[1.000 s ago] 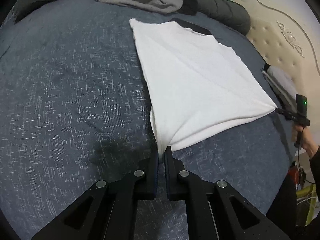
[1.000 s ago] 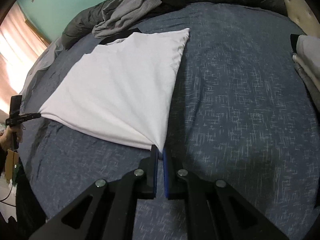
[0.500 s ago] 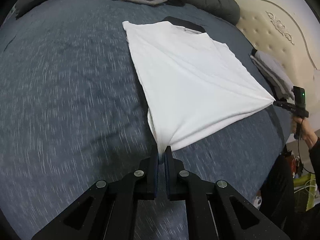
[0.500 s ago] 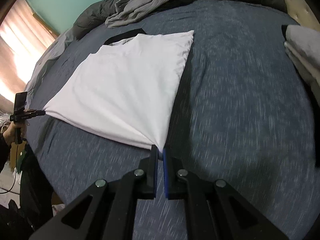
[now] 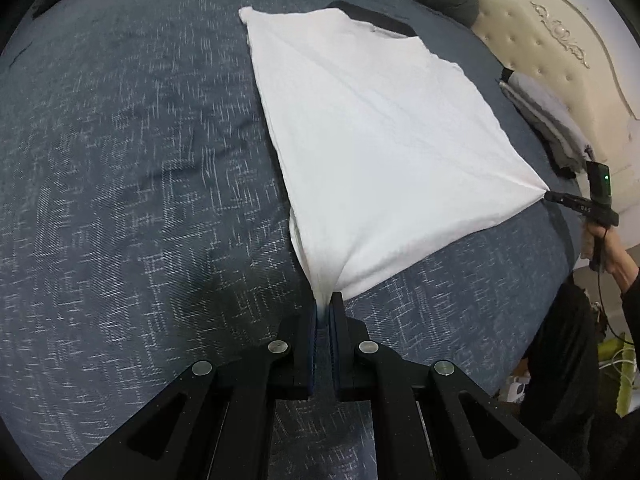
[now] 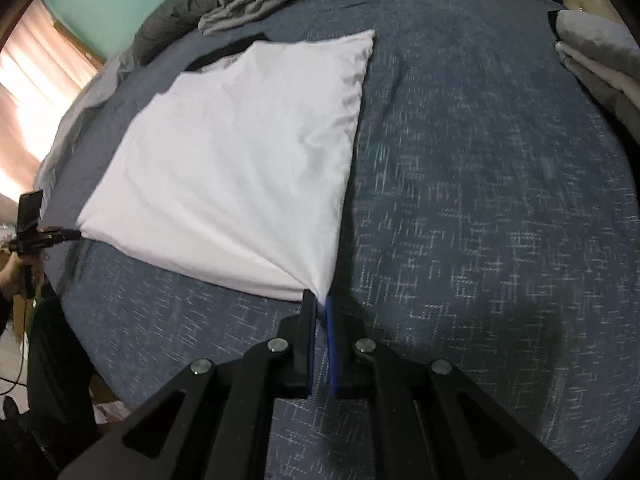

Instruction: Fold clothes

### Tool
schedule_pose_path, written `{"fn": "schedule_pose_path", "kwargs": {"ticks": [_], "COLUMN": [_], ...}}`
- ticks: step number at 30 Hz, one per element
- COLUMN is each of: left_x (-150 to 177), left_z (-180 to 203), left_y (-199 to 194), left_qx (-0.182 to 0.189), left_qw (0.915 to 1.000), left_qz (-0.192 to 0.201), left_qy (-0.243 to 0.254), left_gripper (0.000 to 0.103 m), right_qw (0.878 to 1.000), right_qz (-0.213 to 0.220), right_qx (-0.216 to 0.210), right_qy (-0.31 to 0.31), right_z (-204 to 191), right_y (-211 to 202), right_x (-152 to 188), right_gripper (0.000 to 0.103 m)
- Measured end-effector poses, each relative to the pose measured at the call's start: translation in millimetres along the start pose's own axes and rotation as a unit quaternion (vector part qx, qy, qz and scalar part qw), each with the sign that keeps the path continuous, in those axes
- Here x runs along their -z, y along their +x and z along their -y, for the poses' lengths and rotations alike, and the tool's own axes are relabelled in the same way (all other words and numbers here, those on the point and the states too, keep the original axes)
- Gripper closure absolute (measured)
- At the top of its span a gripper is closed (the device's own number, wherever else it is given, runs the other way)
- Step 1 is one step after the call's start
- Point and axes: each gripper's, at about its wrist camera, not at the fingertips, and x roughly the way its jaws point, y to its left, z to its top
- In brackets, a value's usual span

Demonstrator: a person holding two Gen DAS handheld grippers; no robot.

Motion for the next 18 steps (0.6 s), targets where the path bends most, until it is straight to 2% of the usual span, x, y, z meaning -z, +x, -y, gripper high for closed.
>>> {"fn": "schedule_pose_path", "kwargs": {"ticks": [5, 9, 11, 12, 16, 18], "left_x": [0, 0, 1, 2, 6, 4], "left_z": [-1, -2, -2, -3, -9, -13], "left_y": [7, 5, 0, -4, -26, -37], "left_qx": [-0.004, -0.002, -0.006, -0.007, -0.015, -0.014], "left_qw": [1.0000, 0.9999, 0.9998, 0.9998, 0.9995, 0.9990], "left_qz": [-0.004, -0.008, -0.009, -0.009, 0.009, 0.022], "left_qy": [-0.006, -0.015, -0.015, -0.017, -0.027, -0.035], "left_gripper": [0.096, 0.095, 0.094, 0.094, 0.090, 0.089], "right_qw": [1.000, 0.999, 0.999, 0.999, 0.998, 0.999], "right_qz": [-0.004, -0.005, -0.006, -0.006, 0.008, 0.025], "right_qx": [0.007, 0.032, 0.047, 0.051, 0.055, 0.042], "right_qy": [0.005, -0.003, -0.009, -0.010, 0.001, 0.002], "right_z": [0, -4, -6, -6, -1, -8], "right_y": [7, 3, -3, -7, -32, -44], "right_x": [2, 2, 2, 2, 0, -5], "right_gripper": [0.097, 0.090, 0.070, 0.067, 0.067, 0.067]}}
